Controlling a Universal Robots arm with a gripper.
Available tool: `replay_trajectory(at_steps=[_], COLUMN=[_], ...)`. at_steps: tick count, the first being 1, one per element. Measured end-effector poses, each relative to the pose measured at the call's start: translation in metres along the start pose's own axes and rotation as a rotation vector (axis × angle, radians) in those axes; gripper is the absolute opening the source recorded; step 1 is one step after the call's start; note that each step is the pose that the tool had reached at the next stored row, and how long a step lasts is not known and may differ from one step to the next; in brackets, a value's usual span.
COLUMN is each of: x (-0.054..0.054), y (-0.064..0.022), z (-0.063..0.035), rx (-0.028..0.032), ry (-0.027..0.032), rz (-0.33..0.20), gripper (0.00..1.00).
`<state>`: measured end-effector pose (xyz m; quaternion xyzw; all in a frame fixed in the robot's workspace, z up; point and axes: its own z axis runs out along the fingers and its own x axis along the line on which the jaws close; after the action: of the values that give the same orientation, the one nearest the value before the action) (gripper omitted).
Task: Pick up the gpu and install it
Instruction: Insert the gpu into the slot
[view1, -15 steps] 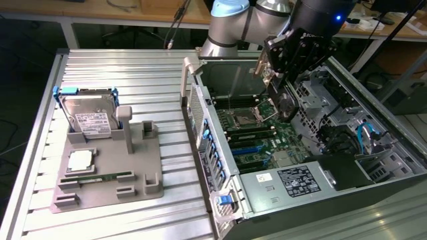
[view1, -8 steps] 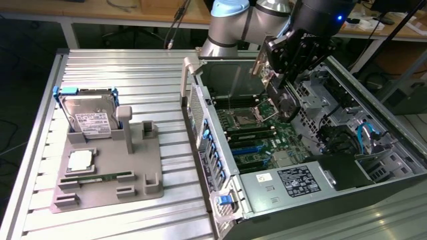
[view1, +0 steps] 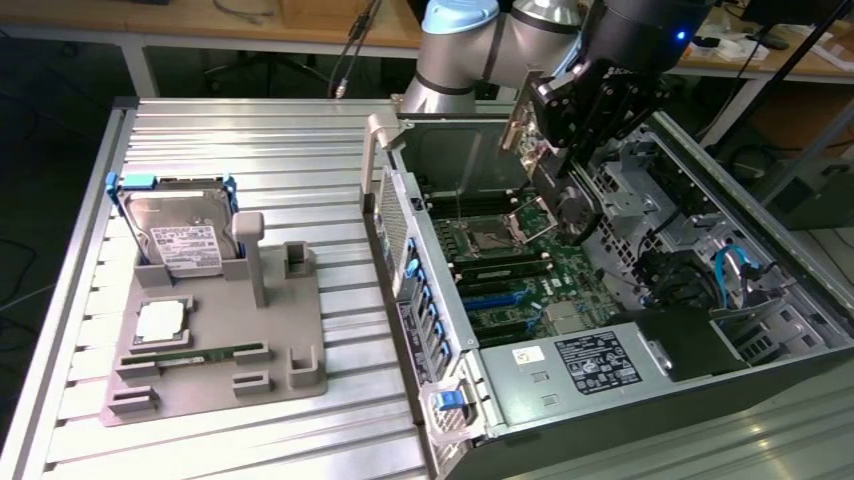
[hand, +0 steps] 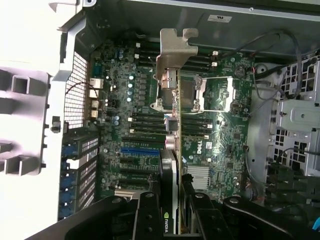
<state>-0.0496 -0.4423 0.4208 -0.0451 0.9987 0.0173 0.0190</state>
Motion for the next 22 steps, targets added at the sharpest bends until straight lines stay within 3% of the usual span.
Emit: replay_trajectory(at_steps=[22], x=[-0.0003], y=[0.0017], z=[0.0001], rx=[-0.0054], ry=[0.0044], rz=[-0.137], gripper=[0.27])
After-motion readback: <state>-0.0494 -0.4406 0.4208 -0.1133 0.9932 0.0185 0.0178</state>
